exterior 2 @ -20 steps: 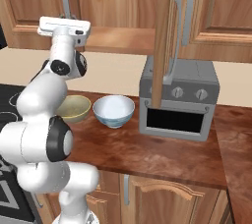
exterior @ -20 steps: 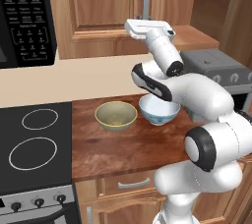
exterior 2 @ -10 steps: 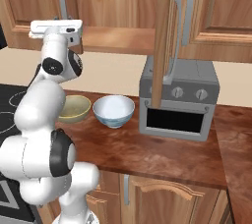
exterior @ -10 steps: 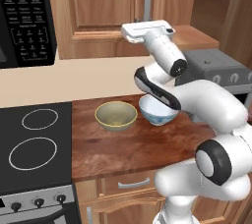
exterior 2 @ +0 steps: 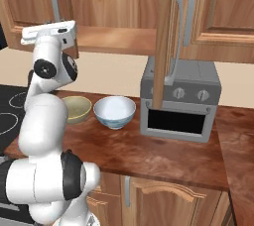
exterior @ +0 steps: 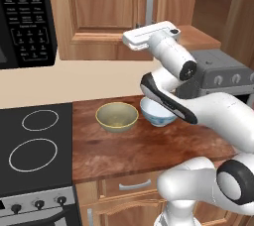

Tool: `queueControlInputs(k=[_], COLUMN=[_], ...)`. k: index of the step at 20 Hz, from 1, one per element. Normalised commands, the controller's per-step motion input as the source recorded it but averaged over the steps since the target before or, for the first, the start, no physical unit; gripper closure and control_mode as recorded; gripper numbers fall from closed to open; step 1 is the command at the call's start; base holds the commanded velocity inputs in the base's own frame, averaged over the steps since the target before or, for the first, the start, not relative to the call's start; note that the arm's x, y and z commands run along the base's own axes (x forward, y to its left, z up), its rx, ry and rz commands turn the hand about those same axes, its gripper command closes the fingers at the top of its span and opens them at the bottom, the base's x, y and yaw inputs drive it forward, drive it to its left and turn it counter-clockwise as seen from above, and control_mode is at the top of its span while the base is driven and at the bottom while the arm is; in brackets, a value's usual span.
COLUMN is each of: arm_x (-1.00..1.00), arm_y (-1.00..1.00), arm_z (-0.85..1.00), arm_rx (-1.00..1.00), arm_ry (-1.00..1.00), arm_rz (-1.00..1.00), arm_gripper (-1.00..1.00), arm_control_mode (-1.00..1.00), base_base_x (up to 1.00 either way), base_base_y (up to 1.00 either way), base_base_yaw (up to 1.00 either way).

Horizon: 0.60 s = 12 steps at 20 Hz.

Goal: Open the cabinet. Pick the bowls from the counter and place them in the cabinet. Then close the cabinet.

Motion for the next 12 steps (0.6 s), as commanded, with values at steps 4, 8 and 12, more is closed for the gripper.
queueControlInputs(k=[4,8,12], arm_x=[-0.54,-0.48,-0.59], arm_y=[1.0,1.0,1.0], arm_z=[0.5,0.43,0.27], arm_rx=[-0.15,-0.11,-0.05], arm_ry=[0.18,0.22,0.17], arm_rz=[-0.09,-0.13,-0.18], arm_gripper=[1.0,1.0,1.0], arm_control_mode=[-1.0,-1.0,-1.0], base_base_x=[0.0,0.0,0.0], base_base_y=[0.0,0.0,0.0], base_base_yaw=[0.0,0.0,0.0])
